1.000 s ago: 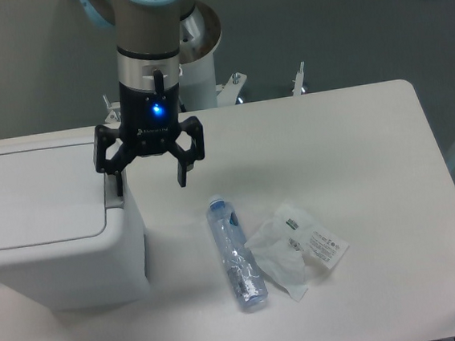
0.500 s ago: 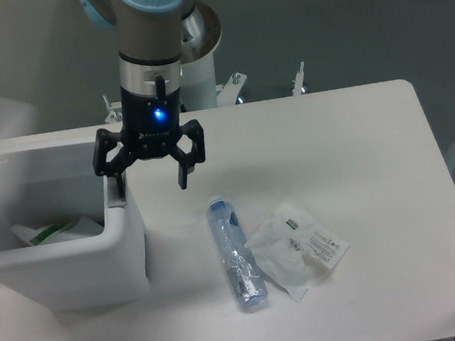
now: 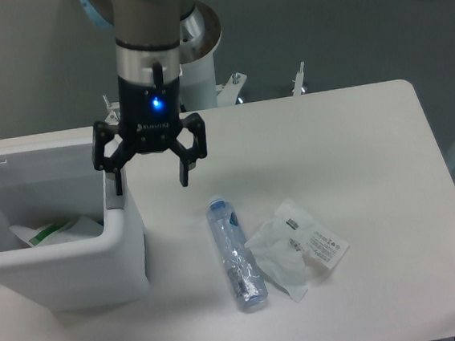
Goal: Open the trash can
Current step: 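Hold the gripper on the lid edge as the lid swings open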
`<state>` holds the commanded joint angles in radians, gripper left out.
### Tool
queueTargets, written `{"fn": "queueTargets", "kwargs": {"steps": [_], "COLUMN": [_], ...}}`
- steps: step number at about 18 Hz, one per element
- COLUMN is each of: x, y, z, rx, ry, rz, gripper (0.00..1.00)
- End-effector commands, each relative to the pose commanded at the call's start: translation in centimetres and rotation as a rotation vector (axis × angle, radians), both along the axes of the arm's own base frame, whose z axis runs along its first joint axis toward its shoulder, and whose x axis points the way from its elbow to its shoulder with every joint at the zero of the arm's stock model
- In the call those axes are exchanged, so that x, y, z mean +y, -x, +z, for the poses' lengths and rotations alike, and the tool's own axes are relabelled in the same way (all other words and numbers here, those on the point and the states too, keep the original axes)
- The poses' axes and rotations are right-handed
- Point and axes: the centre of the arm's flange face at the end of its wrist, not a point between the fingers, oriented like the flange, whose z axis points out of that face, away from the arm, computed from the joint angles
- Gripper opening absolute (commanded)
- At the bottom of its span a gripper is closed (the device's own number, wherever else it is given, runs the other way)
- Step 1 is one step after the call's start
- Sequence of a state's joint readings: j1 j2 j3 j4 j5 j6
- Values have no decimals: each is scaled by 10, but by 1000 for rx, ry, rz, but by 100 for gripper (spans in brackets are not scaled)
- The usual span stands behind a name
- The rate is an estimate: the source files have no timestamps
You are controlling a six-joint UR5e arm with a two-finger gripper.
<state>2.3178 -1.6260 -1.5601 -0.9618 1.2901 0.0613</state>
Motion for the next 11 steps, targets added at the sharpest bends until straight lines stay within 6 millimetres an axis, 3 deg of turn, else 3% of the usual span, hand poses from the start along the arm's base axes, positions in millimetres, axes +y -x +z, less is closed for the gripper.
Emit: {"fn": "queueTargets", "kwargs": {"steps": [5, 7, 11], "x": [-25, -37, -51], "y": [44, 68, 95], "z": [-5, -12, -23], "rx": [127, 198, 249], "ry": [112, 191, 255], "rz": [104, 86, 1], "gripper": [100, 100, 100]}}
